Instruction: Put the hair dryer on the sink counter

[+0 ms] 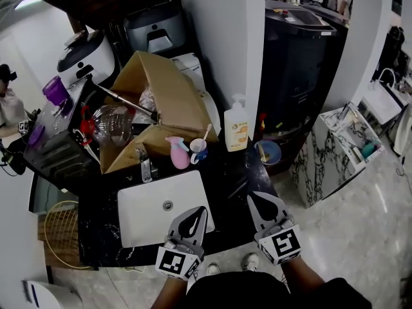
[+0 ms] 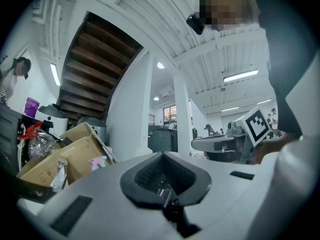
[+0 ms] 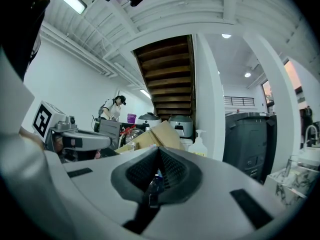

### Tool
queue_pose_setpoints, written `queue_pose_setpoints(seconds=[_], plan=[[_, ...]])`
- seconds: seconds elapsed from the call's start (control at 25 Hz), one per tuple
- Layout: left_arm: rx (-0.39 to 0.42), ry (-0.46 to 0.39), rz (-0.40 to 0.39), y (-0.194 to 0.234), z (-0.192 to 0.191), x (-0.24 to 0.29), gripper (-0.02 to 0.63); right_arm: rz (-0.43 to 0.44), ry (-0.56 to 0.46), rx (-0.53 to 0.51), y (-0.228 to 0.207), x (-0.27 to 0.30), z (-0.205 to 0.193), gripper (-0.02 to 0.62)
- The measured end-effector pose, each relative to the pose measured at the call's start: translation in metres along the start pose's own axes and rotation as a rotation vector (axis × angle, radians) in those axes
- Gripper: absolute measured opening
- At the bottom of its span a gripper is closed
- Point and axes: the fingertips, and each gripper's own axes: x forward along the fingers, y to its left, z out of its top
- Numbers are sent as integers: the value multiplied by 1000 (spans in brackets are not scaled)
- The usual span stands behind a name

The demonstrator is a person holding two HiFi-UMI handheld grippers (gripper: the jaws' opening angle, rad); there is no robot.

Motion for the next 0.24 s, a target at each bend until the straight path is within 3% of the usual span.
queue_pose_setpoints(seconds=[0.24], plan=[[-4,-10,19,5,1,-5,-2,5,7,-8,6,-1,0,-2]])
